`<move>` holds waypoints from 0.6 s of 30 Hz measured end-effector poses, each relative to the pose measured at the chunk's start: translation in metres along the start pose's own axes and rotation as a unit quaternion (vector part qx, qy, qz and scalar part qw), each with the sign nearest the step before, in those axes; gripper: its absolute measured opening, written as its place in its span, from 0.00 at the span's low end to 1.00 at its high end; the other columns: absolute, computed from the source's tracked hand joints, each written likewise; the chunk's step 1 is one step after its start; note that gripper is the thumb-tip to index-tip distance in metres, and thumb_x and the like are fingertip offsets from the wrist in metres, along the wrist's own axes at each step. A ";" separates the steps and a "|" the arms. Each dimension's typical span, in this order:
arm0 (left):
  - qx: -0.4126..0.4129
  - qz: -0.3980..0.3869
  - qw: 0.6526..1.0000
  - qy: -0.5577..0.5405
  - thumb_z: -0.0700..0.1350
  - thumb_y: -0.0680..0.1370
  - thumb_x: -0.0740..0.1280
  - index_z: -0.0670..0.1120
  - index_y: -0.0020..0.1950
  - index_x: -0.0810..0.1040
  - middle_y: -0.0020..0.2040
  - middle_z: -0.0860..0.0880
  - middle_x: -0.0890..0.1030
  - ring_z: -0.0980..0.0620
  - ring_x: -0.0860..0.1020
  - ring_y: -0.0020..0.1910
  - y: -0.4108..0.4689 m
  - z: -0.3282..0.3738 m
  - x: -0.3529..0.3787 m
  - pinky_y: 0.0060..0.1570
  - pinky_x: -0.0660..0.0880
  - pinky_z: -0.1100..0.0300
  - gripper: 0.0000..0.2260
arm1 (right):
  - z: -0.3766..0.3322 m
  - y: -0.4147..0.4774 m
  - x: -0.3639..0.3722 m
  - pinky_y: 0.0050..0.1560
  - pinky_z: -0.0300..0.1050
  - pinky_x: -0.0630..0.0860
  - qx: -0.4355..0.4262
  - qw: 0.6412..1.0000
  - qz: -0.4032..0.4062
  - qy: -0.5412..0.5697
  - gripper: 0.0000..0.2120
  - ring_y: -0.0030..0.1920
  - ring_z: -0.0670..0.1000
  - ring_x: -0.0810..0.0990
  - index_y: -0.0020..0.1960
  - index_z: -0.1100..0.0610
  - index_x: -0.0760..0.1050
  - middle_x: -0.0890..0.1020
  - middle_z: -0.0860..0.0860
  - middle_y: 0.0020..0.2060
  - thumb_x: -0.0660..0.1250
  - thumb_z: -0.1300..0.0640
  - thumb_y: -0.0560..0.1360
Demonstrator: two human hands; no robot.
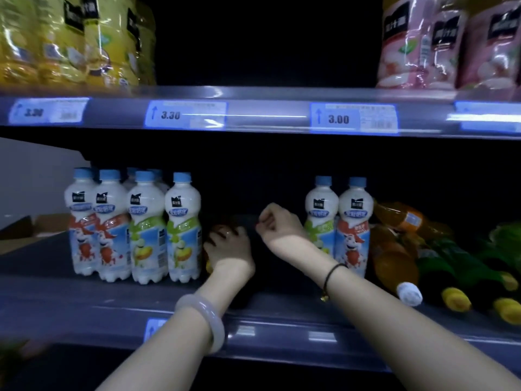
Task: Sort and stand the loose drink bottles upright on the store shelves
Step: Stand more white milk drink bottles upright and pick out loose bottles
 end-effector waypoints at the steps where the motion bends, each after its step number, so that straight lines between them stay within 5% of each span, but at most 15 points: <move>1: 0.027 0.019 0.999 0.010 0.43 0.76 0.61 0.47 0.73 0.59 0.73 0.41 0.64 0.38 0.61 0.71 0.001 0.003 -0.001 0.67 0.62 0.47 0.25 | -0.001 0.010 0.009 0.49 0.44 0.75 0.003 1.000 -0.021 0.001 0.02 0.48 0.54 0.80 0.44 0.54 0.72 0.81 0.54 0.45 0.64 0.59 0.74; 4: 0.092 0.049 0.993 -0.062 0.42 0.72 0.66 0.43 0.68 0.67 0.65 0.42 0.73 0.42 0.70 0.66 0.001 0.009 -0.006 0.63 0.68 0.53 0.25 | -0.002 0.035 0.029 0.47 0.40 0.71 -0.006 0.998 -0.066 0.022 0.07 0.53 0.55 0.79 0.51 0.59 0.76 0.81 0.57 0.51 0.62 0.62 0.75; 8: 0.041 -0.015 0.974 -0.223 0.43 0.71 0.67 0.45 0.74 0.56 0.73 0.42 0.60 0.42 0.61 0.72 0.005 -0.001 0.010 0.68 0.65 0.47 0.34 | 0.006 0.059 0.055 0.47 0.41 0.71 0.040 0.988 -0.120 0.092 0.10 0.49 0.52 0.78 0.55 0.58 0.77 0.80 0.54 0.47 0.60 0.61 0.77; 13: 0.095 -0.028 0.951 -0.293 0.38 0.71 0.66 0.44 0.70 0.62 0.66 0.43 0.69 0.45 0.70 0.65 0.006 0.003 0.016 0.62 0.71 0.57 0.29 | 0.028 0.069 0.067 0.54 0.41 0.72 0.060 0.981 -0.165 0.084 0.12 0.53 0.52 0.77 0.55 0.60 0.79 0.80 0.55 0.50 0.59 0.61 0.79; 18: 0.108 -0.061 0.922 -0.367 0.39 0.69 0.71 0.45 0.66 0.64 0.59 0.45 0.74 0.48 0.75 0.56 0.005 -0.002 0.016 0.48 0.72 0.62 0.28 | 0.047 0.074 0.065 0.42 0.39 0.73 0.070 0.978 -0.178 0.088 0.11 0.38 0.47 0.75 0.38 0.58 0.78 0.78 0.50 0.35 0.61 0.62 0.77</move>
Point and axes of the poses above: each hand's wrist, its own y-axis towards the middle knuckle, its own x-axis out of the palm, z = x × y, the point moved 6 cm from there along y, towards the middle knuckle
